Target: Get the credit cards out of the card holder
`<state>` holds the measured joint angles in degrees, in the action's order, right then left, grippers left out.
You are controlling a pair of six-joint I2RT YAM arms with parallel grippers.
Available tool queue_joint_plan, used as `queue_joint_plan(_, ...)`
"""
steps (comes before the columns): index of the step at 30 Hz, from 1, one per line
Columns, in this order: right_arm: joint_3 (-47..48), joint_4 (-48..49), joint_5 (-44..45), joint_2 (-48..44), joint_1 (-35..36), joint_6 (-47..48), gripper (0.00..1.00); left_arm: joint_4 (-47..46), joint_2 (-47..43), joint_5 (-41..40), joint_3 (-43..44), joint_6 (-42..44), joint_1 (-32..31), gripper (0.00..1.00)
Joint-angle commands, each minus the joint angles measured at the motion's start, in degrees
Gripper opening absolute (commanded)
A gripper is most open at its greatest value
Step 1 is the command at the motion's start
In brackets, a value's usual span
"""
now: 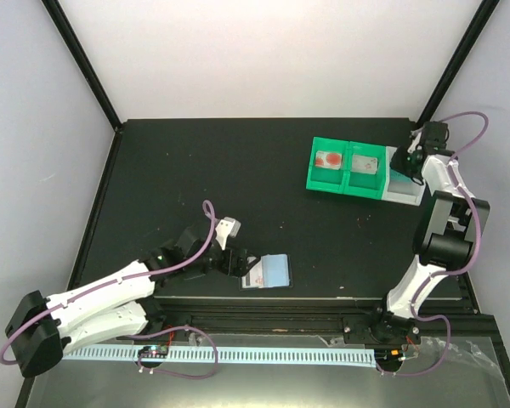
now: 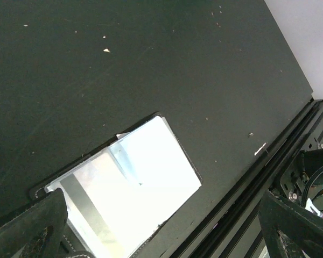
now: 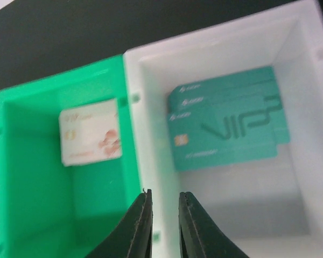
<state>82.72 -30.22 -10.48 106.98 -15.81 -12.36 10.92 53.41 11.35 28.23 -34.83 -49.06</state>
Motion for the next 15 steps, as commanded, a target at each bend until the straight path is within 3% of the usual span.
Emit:
queue_joint_plan(1, -4.9, -0.9, -2.8, -6.2, 3.1, -2.7, 0.17, 5.2, -3.7, -2.0, 0.4, 2.4, 0.6, 0.99)
queue_joint_plan(15, -24.1, -0.2, -9.9, -31.0, 15.9, -5.2, 0.27, 15.1, -12.4, -11.6, 4.4, 2.9, 0.8, 0.99)
